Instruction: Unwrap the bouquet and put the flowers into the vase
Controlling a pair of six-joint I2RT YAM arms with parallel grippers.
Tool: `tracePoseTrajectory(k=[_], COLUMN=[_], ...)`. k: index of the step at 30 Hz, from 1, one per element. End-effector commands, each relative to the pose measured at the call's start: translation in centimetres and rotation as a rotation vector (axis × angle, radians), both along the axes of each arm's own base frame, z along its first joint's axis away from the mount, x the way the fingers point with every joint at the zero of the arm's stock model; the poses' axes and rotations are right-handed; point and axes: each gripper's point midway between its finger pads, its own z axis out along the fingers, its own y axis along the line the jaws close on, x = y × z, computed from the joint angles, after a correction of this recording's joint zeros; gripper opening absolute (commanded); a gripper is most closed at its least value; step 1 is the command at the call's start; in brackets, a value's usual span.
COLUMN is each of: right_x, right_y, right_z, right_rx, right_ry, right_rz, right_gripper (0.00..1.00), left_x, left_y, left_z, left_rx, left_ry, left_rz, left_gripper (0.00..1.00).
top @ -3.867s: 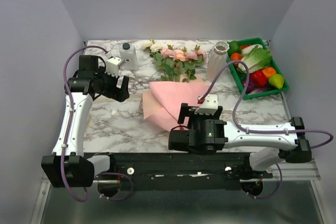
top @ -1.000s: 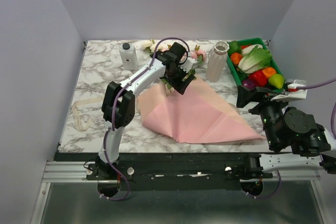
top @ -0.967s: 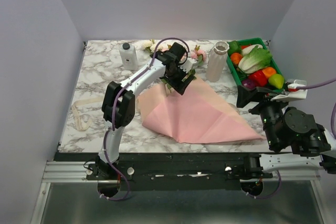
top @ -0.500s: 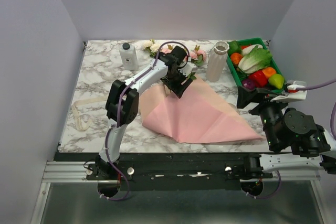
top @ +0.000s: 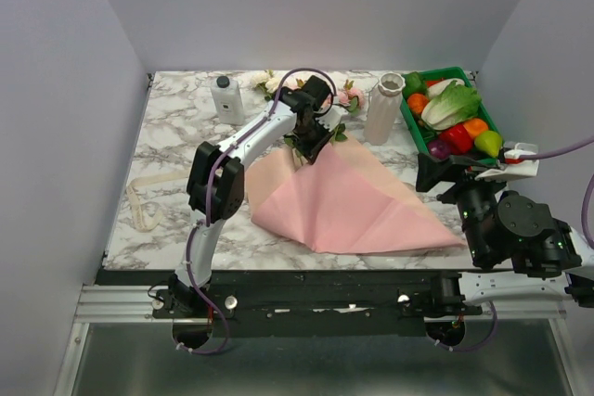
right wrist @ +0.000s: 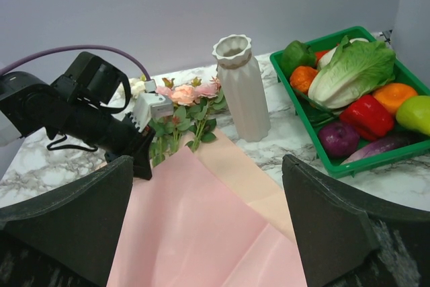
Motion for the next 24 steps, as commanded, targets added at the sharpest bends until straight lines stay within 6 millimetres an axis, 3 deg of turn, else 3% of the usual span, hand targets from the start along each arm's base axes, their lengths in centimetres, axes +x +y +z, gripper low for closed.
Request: tracePoseTrajectory(k=[1, 8, 12, 19, 24], right_x=[0.0, -0.1, -0.1, 0.0, -0.1], right_y=[0.3, -0.1, -0.1, -0.5, -0.8], right_z=[0.0, 0.1, 0.2, 0.1, 0.1], right_rx=[0.017, 0.029, 0.027, 0.029, 0.032], right_ry=[0.000, -0.001, -0.001, -0.001, -0.002], right_rz=[0.003, 0.006, 0.004, -0.006, -0.012], right_gripper=[0.97, 0.97, 0.97, 0.97, 0.97], left_x=[-0.4, -1.1, -1.1, -2.1, -4.5], left_y=[0.4, 0.7, 0.7, -0.3, -0.6], left_z=[0.7, 0.4, 0.9, 6.4, 7.6], left_rx=[0.012, 0.016, 0.013, -0.082, -0.126], left_ry=[0.011, 0.031, 0.027, -0.013, 0.025], left_rz=[0.012, 0.007, 0.005, -0.034, -0.081], left_gripper=[0.22, 0.22, 0.03, 0.00, 0.00])
